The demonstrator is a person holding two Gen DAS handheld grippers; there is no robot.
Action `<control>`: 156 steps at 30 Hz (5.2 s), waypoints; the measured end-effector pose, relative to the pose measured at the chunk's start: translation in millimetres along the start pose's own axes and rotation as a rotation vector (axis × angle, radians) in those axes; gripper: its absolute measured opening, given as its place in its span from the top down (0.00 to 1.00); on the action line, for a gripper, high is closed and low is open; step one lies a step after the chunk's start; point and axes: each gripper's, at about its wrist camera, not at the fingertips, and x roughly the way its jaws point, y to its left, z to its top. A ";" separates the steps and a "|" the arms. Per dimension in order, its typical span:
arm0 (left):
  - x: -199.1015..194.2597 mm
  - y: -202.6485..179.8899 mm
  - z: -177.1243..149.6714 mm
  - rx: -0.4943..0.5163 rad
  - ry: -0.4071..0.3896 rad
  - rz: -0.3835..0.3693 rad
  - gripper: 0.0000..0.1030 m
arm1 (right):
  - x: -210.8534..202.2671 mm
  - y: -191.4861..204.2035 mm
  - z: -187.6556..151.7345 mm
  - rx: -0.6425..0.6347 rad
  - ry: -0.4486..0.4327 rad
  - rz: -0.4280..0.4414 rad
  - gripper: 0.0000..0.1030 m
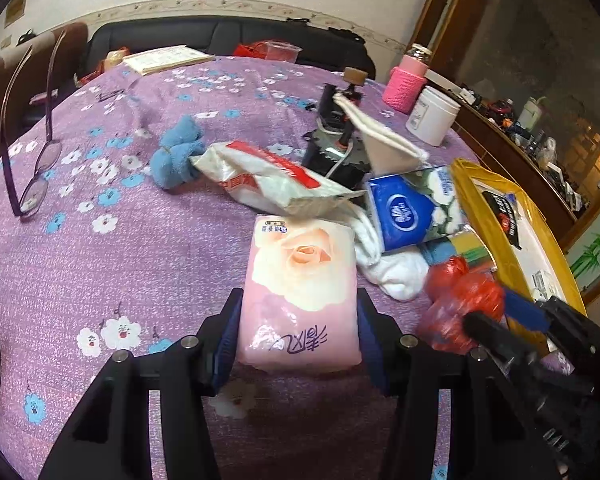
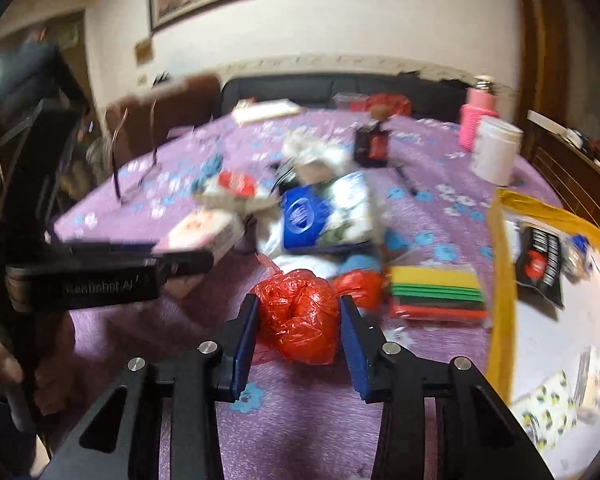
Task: Organize soft objects
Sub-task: 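Lift the pink pack with the left gripper while the right gripper grasps the red plastic bag, then raise the red bag with the right gripper while the left holds the pink pack, then carry the pink pack and red bag toward the tray with both grippers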
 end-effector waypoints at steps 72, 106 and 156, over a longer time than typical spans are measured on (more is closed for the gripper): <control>-25.9 -53.7 -17.8 0.252 -0.126 -0.042 0.49 | -36.8 -36.8 -4.3 0.188 -0.096 -0.074 0.58; -24.3 -52.2 -17.7 0.244 -0.113 -0.044 0.49 | -51.6 -57.3 -3.0 0.247 -0.134 -0.082 0.58; -17.3 -56.7 -18.6 0.261 -0.071 -0.106 0.49 | -58.7 -106.8 11.2 0.374 -0.155 -0.121 0.58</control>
